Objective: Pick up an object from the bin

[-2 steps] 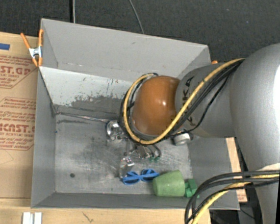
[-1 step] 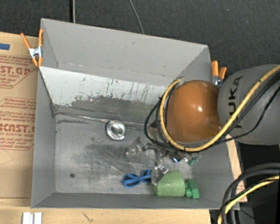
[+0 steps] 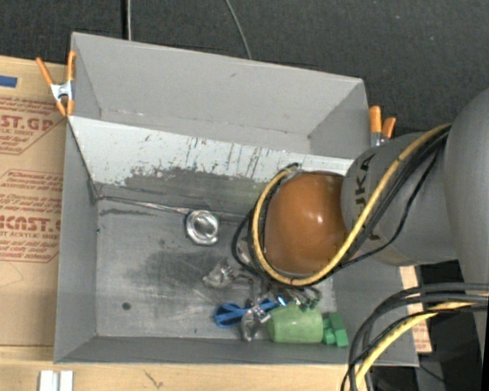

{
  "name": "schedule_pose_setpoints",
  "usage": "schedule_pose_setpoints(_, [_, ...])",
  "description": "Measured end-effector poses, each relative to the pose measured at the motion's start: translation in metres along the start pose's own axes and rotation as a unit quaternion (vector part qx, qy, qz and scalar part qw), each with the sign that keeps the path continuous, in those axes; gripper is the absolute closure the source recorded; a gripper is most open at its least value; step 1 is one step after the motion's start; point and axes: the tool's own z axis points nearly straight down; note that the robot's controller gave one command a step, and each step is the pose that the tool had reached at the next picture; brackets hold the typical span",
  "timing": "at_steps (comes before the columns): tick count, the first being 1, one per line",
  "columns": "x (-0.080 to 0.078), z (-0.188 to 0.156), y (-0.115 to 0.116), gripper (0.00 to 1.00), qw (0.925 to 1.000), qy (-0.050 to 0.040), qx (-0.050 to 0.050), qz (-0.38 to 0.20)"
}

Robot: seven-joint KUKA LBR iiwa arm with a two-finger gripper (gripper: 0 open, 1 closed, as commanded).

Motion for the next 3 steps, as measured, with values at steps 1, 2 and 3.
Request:
schedule_pose_setpoints(1, [-0.003,-0.004,-0.001,1.0,1.0,-0.0048,0.001,-0.001])
schedule_pose_setpoints(2, [0.008,-0.118,-0.044,1.0,0.9999,0.0002,0.002,0.016])
schedule_pose_setpoints(3, [-0.018,-0.199,-0.002,1.0,1.0,-0.0015,0.001,0.004])
